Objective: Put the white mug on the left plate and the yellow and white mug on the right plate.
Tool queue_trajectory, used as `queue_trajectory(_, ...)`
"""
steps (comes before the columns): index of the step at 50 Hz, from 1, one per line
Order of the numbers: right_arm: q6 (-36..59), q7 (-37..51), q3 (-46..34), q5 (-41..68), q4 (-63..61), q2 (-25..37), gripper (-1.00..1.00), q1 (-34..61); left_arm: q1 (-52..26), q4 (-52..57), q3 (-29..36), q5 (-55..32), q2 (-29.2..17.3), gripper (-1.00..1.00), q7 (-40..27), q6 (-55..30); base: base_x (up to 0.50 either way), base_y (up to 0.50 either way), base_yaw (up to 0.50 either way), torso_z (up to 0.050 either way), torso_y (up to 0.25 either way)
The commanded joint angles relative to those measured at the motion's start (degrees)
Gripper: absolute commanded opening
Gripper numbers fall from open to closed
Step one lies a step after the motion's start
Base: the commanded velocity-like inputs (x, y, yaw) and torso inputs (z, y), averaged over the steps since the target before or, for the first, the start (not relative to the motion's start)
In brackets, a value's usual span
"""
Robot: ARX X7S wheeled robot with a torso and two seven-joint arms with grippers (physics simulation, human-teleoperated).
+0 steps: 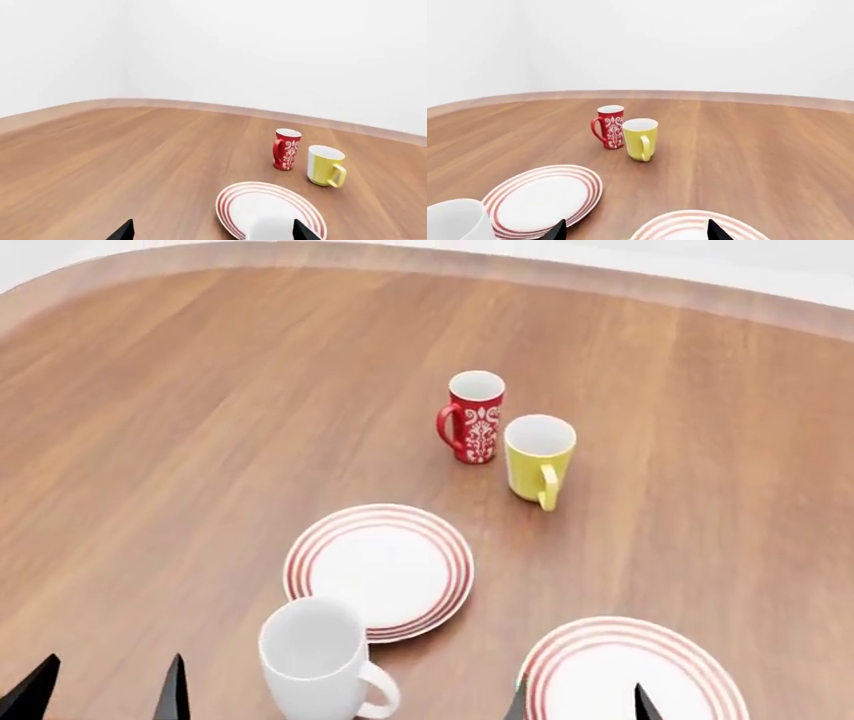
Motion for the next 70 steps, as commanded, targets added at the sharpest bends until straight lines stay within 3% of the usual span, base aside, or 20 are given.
queue_trajectory(1,0.9,0.5,-0.7,0.6,-1.0,0.3,1.00,-0.1,0.1,0.2,0.7,-0.6,-0.9,1.00,-0.2,0.4,0.48,0.15,0.00,0.000,0.000)
queue_trajectory(31,-1.0,2.1,-1.4,0.3,-1.5,1.3,1.00,-0.5,-0.1,0.3,2.6,-0.9,-2.6,1.00,-1.8,1.1,0.29,0.09,0.00,0.000,0.000)
queue_trajectory(39,-1.5,3.5,-2.8,-3.0,-1.9,1.9,1.00,-0.6,-0.1,0.7,2.7,-1.1,-2.9,1.00,-2.1,1.0,-0.03,0.09,0.00,0.000,0.002)
queue_trajectory(61,-2.7,3.8,-1.9,0.1,-0.9,1.8,1.00,-0.6,-0.1,1.0,2.9,-1.7,-3.6,1.00,-2.6,1.2,-0.03,0.11,0.00,0.000,0.000)
queue_trajectory(70,3.7,4.4,-3.2,-3.1,-9.3,7.5,1.00,-6.4,1.2,3.4,1.4,-2.0,-4.5,1.00,-4.0,1.3,0.00,0.00,0.00,0.000,0.000)
